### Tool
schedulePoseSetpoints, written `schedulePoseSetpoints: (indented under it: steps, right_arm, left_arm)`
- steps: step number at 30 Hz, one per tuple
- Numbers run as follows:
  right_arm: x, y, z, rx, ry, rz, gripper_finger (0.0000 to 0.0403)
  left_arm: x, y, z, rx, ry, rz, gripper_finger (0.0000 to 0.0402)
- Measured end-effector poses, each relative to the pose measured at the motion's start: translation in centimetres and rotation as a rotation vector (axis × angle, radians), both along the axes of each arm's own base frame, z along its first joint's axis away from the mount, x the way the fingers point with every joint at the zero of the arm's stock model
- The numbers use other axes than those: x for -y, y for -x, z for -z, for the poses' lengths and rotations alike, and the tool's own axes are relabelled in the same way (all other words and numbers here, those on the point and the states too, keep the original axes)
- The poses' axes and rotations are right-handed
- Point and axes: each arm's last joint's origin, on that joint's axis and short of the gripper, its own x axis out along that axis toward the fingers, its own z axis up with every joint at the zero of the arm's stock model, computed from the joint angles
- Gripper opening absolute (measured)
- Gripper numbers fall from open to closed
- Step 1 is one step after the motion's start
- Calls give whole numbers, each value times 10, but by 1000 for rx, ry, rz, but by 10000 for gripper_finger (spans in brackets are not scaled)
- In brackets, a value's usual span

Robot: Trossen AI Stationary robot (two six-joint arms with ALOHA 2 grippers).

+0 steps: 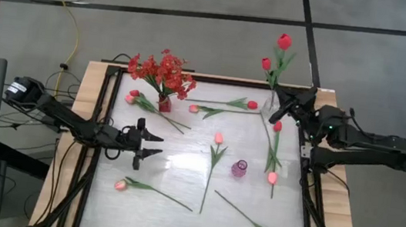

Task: Sort flowers into vase by color
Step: Put the red tulip into the transparent flower vase

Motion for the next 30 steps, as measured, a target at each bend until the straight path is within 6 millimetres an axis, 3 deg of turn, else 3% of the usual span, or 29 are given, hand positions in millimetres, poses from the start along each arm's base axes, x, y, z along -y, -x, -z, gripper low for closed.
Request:
schedulePoseSetpoints:
  steps: [11, 22, 30]
  right_arm:
    - [3, 22, 33, 70, 22, 170, 18]
    - [28, 20, 75, 78, 26, 343, 18]
    - [47, 12, 96, 88, 31, 363, 18]
  left_arm:
    - [-6, -1, -1, 3, -5, 9, 181]
    - [-5, -2, -3, 30, 23, 28, 180]
    - [-5, -2, -4, 39, 36, 27, 180]
